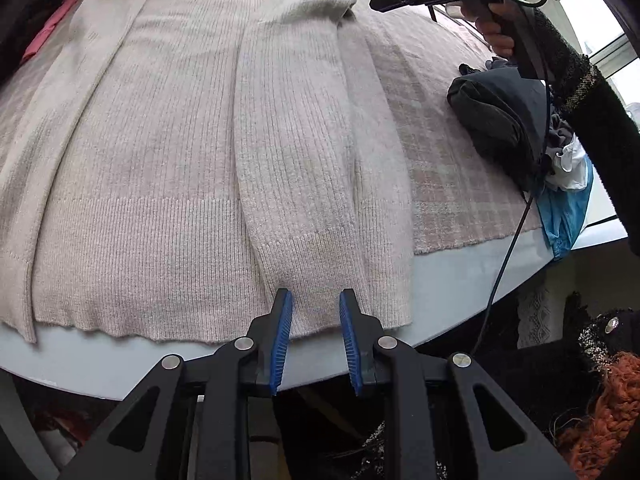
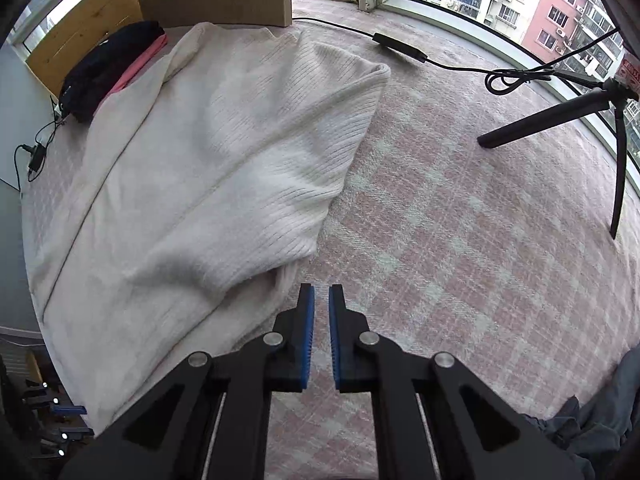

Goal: Fold clothes

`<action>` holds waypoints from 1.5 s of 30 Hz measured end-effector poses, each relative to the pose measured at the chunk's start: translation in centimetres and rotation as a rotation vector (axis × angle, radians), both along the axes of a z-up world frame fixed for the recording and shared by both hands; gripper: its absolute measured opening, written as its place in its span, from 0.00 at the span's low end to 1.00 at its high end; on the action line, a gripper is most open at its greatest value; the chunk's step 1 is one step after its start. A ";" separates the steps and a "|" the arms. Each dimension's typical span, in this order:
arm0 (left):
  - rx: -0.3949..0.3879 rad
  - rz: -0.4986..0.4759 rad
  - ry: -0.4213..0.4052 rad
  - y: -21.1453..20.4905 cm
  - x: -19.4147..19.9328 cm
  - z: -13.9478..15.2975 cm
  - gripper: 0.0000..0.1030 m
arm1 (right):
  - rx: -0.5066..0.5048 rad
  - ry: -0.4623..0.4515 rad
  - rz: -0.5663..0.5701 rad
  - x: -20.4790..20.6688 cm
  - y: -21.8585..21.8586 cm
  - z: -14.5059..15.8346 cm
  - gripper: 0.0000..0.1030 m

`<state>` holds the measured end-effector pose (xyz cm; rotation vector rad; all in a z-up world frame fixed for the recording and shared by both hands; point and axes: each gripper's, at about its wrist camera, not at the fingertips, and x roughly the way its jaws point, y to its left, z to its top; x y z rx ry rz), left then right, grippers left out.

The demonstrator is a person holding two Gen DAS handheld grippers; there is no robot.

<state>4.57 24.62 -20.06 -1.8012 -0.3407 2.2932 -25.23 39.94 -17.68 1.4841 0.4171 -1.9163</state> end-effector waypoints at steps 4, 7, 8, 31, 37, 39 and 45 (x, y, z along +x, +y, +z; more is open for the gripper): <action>-0.019 -0.066 0.037 1.9 0.0 1.6 0.28 | -0.066 -0.078 0.063 1.2 -1.9 0.3 0.23; -0.096 -0.127 0.014 3.5 -1.1 0.3 0.30 | -0.073 -0.176 0.038 0.2 -3.2 -1.4 0.26; -0.104 -0.140 0.007 3.7 -1.3 -0.1 0.27 | -0.074 -0.189 0.019 -0.3 -3.3 -1.9 0.26; 0.026 -0.097 -0.060 1.4 -1.8 0.1 0.37 | -0.083 -0.224 -0.027 -2.5 0.0 -1.7 0.13; 0.096 -0.106 -0.029 1.3 -1.7 0.2 0.07 | -0.095 -0.199 -0.037 -3.3 -0.1 -1.7 0.29; 0.170 -0.055 -0.011 -0.3 -1.3 1.2 0.07 | -0.099 -0.191 -0.041 -3.6 -0.1 -1.7 0.28; -0.008 0.044 -0.061 -3.7 -0.3 1.5 0.25 | 0.000 -0.150 0.001 -2.9 -1.5 -2.7 0.29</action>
